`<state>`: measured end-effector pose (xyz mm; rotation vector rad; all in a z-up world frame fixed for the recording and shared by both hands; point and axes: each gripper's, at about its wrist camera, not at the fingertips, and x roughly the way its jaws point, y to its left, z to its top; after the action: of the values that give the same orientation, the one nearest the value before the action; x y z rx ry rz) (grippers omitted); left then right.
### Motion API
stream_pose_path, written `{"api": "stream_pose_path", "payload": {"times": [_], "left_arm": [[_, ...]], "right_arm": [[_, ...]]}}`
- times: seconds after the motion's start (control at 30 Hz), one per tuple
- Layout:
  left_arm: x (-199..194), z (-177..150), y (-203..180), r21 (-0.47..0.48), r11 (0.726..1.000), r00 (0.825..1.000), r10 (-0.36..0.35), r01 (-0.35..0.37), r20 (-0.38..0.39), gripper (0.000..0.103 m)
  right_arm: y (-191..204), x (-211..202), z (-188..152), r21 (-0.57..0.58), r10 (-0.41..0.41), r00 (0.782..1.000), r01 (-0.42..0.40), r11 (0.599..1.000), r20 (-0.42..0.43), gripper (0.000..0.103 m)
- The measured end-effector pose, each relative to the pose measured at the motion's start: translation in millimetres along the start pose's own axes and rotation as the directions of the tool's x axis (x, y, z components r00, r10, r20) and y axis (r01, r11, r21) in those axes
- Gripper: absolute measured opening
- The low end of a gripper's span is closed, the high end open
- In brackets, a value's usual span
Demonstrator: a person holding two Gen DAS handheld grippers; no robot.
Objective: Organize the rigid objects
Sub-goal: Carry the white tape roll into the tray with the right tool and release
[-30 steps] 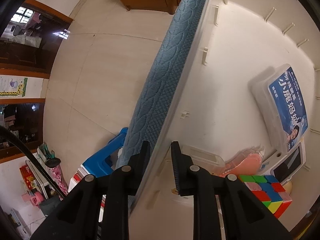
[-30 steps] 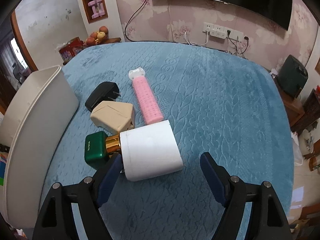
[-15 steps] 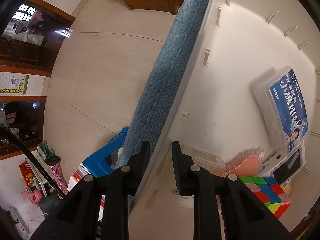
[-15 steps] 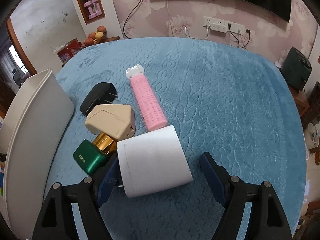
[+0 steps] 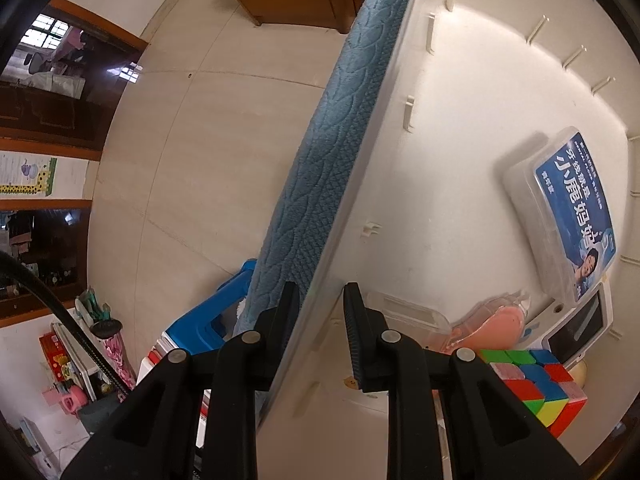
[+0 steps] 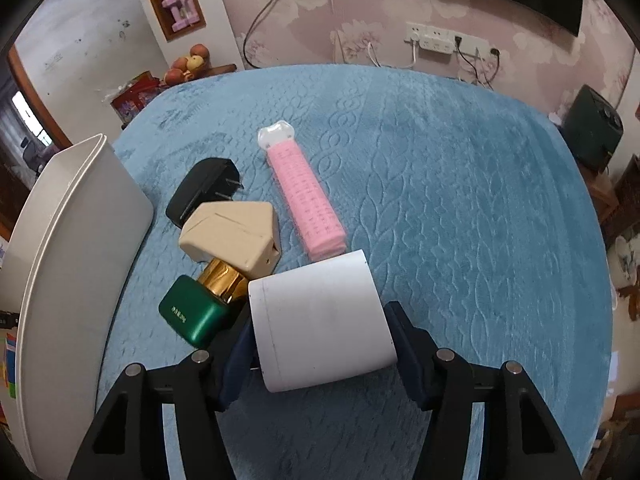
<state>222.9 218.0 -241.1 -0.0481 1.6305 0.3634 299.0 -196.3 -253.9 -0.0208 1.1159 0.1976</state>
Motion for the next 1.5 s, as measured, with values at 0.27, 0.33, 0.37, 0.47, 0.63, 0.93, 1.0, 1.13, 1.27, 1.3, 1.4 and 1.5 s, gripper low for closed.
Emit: {"api": "stream_pose_path", "payload": {"times": [0.27, 0.33, 0.37, 0.47, 0.63, 0.93, 1.0, 1.13, 1.27, 1.3, 1.4, 1.5], "left_arm": [[-3, -2, -1, 0.039, 0.999, 1.0, -0.017, 0.017, 0.016, 0.023], [-3, -3, -1, 0.052, 0.998, 0.999, -0.026, 0.024, 0.021, 0.023], [-4, -4, 0, 0.063, 0.998, 0.999, -0.031, 0.03, 0.022, 0.023], [-4, -5, 1, 0.095, 0.994, 0.999, -0.049, 0.046, 0.024, 0.023], [-5, -10, 4, 0.157, 0.985, 0.997, -0.072, 0.068, 0.024, 0.022], [0, -17, 9, 0.256, 0.958, 0.992, -0.128, 0.126, -0.008, 0.021], [1, -20, 11, 0.273, 0.952, 0.99, -0.14, 0.139, -0.016, 0.021], [4, -23, 16, 0.319, 0.935, 0.987, -0.158, 0.156, -0.02, 0.021], [7, -24, 18, 0.366, 0.915, 0.984, -0.174, 0.172, -0.028, 0.021], [7, -23, 17, 0.376, 0.91, 0.984, -0.176, 0.173, -0.027, 0.021], [7, -25, 16, 0.416, 0.893, 0.983, -0.184, 0.174, -0.016, 0.021], [6, -25, 16, 0.44, 0.879, 0.98, -0.201, 0.185, -0.011, 0.021]], "right_arm": [[4, -11, -16, 0.059, -0.043, 0.995, 0.048, 0.997, -0.093, 0.062], [5, -15, -23, 0.083, -0.056, 0.992, 0.065, 0.994, -0.11, 0.06], [6, -17, -27, 0.095, -0.062, 0.991, 0.074, 0.993, -0.122, 0.06], [10, -24, -42, 0.138, -0.08, 0.986, 0.101, 0.985, -0.148, 0.06], [16, -35, -64, 0.227, -0.073, 0.974, 0.122, 0.966, -0.212, 0.06], [36, -54, -107, 0.426, -0.04, 0.948, 0.179, 0.887, -0.314, 0.059], [45, -58, -116, 0.458, -0.028, 0.945, 0.183, 0.87, -0.326, 0.059], [62, -69, -130, 0.509, -0.001, 0.947, 0.173, 0.843, -0.32, 0.059], [84, -81, -137, 0.53, 0.002, 0.953, 0.167, 0.831, -0.304, 0.059], [91, -85, -137, 0.53, -0.002, 0.955, 0.167, 0.832, -0.298, 0.059], [108, -101, -137, 0.52, -0.021, 0.962, 0.166, 0.838, -0.272, 0.059], [122, -118, -133, 0.51, -0.037, 0.97, 0.159, 0.845, -0.24, 0.059]]}}
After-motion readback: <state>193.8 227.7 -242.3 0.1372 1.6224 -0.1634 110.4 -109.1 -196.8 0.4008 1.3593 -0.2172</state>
